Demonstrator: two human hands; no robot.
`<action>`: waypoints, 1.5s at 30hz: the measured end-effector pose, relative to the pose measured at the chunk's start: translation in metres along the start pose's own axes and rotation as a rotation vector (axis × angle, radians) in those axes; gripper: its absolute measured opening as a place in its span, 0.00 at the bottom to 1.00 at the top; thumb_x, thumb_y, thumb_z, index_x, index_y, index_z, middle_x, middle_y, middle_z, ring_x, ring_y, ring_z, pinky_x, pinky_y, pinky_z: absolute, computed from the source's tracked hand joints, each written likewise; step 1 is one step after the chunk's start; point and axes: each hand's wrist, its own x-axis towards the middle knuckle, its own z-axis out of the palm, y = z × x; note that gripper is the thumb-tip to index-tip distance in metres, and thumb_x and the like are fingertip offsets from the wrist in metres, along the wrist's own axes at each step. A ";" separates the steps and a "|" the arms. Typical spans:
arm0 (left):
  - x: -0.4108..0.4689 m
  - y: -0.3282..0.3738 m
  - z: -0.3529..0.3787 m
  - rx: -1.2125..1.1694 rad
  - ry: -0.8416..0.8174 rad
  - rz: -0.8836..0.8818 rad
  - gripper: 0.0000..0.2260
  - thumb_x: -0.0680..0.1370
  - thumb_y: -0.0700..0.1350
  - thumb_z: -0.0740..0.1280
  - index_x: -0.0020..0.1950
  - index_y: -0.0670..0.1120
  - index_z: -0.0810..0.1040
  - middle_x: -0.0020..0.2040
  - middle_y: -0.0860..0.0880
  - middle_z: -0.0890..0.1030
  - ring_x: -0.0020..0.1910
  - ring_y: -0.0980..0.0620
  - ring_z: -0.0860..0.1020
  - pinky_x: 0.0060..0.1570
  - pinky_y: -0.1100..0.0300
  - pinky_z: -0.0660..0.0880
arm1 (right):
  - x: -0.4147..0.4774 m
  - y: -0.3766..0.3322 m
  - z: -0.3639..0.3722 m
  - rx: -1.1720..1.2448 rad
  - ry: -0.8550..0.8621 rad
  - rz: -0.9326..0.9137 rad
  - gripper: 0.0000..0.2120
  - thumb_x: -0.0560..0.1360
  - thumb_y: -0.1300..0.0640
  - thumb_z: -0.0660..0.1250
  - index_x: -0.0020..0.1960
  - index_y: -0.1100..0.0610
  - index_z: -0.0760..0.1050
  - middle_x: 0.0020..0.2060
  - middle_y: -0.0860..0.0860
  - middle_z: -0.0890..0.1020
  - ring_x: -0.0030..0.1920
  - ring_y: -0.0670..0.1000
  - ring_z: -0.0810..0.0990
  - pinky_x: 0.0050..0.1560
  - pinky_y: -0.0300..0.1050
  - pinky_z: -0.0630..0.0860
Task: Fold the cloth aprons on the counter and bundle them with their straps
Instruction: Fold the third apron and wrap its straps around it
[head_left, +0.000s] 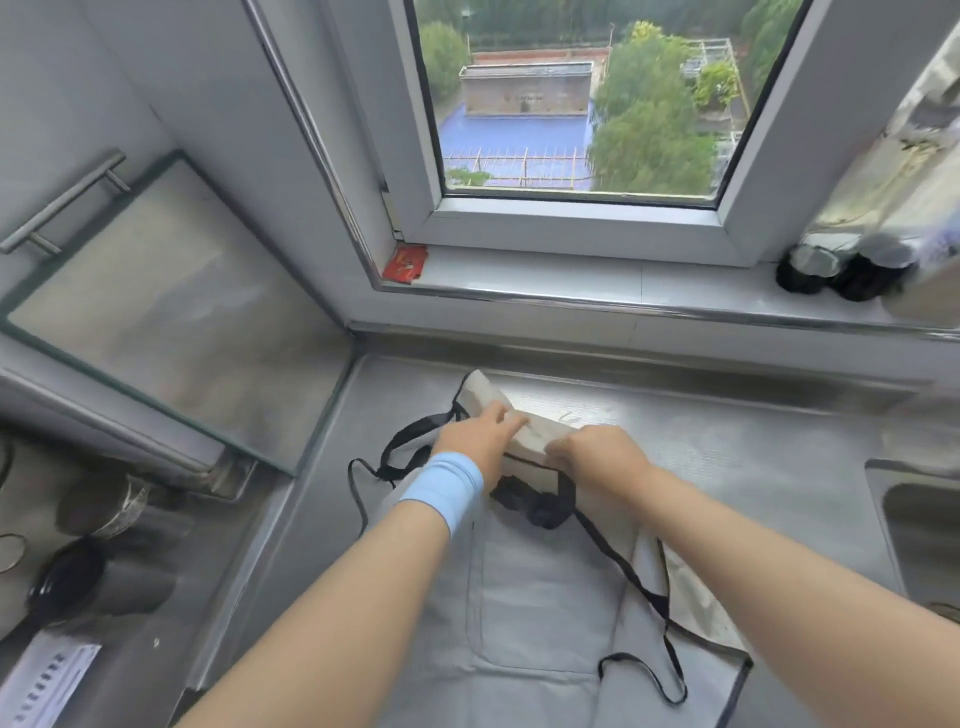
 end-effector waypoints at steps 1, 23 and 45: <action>0.003 -0.002 -0.007 0.076 -0.034 -0.030 0.24 0.73 0.38 0.66 0.67 0.53 0.67 0.64 0.50 0.71 0.52 0.42 0.79 0.45 0.52 0.75 | 0.002 0.005 -0.008 0.002 0.073 -0.039 0.09 0.79 0.52 0.62 0.42 0.52 0.75 0.35 0.50 0.78 0.39 0.58 0.77 0.36 0.47 0.68; -0.031 0.013 0.076 -0.242 -0.233 -0.120 0.22 0.75 0.53 0.64 0.69 0.52 0.68 0.73 0.49 0.61 0.72 0.45 0.61 0.65 0.48 0.69 | -0.019 -0.026 0.041 0.301 0.183 0.102 0.11 0.75 0.59 0.62 0.52 0.50 0.81 0.48 0.46 0.82 0.51 0.53 0.81 0.45 0.46 0.74; -0.003 0.002 0.097 -0.078 -0.301 -0.073 0.42 0.74 0.62 0.63 0.78 0.57 0.39 0.78 0.54 0.34 0.78 0.50 0.36 0.74 0.39 0.46 | 0.067 0.009 0.030 -0.370 -0.106 0.059 0.26 0.78 0.53 0.59 0.75 0.53 0.60 0.65 0.57 0.77 0.64 0.61 0.74 0.68 0.59 0.58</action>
